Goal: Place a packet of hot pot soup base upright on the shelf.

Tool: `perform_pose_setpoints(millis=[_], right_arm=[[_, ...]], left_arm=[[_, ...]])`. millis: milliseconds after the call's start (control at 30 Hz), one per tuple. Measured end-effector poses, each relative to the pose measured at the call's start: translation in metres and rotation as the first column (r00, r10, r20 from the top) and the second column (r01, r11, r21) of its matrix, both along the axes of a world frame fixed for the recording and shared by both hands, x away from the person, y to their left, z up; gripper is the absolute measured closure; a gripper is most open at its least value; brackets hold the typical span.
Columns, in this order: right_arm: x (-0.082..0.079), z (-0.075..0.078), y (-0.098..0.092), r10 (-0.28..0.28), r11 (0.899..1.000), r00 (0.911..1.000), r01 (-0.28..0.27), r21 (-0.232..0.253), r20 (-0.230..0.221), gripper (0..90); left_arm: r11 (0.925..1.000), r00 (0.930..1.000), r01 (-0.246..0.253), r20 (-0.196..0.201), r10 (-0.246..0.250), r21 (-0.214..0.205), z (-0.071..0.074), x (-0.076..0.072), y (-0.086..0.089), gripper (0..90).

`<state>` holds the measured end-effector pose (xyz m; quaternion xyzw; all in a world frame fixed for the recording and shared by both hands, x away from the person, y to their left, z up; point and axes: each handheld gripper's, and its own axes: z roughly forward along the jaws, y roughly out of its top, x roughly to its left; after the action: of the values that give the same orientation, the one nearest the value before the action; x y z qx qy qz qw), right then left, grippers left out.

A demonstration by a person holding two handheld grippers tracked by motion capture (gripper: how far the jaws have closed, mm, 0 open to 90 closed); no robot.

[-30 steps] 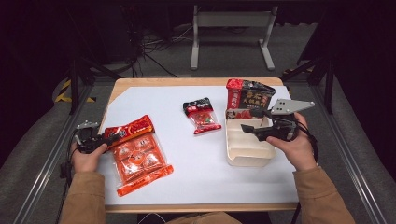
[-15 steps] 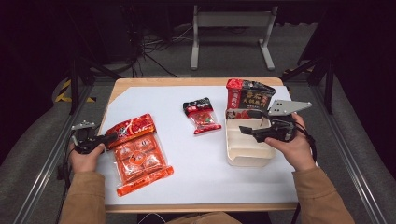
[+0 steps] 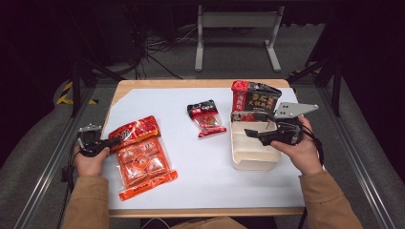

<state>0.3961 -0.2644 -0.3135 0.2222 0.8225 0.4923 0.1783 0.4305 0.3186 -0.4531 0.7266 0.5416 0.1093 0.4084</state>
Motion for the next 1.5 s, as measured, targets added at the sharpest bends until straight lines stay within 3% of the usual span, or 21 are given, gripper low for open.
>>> perform_pose_setpoints(millis=[367,500,1100,1133,1267,1500], right_arm=[[-0.001,0.003,-0.005,-0.012,1.0,0.9999,0.012,0.014,0.007,39.1],[-0.002,0.004,-0.008,-0.02,1.0,0.9997,0.019,0.022,0.011,39.5],[-0.003,0.007,-0.014,-0.045,0.998,0.9988,0.044,0.047,0.017,40.5],[-0.003,0.008,-0.015,-0.048,0.998,0.9987,0.047,0.052,0.018,40.8],[-0.004,0.009,-0.016,-0.052,0.997,0.9985,0.051,0.057,0.019,40.9],[-0.004,0.01,-0.02,-0.063,0.996,0.9978,0.062,0.068,0.018,41.2]], left_arm=[[1.0,0.9985,-0.007,0.055,0.007,0.001,0.014,-0.007,-0.001,90.0],[0.9998,0.996,-0.006,0.089,0.008,-0.018,0.027,-0.012,0.001,90.0],[0.9982,0.9879,0.027,0.154,-0.018,-0.054,0.077,-0.035,-0.003,90.0],[0.9975,0.9849,0.04,0.17,-0.029,-0.059,0.086,-0.039,-0.006,90.0],[0.9967,0.9796,0.052,0.197,-0.039,-0.062,0.097,-0.047,-0.011,90.0],[0.9928,0.9587,0.114,0.266,-0.1,-0.037,0.126,-0.068,-0.025,90.0]])
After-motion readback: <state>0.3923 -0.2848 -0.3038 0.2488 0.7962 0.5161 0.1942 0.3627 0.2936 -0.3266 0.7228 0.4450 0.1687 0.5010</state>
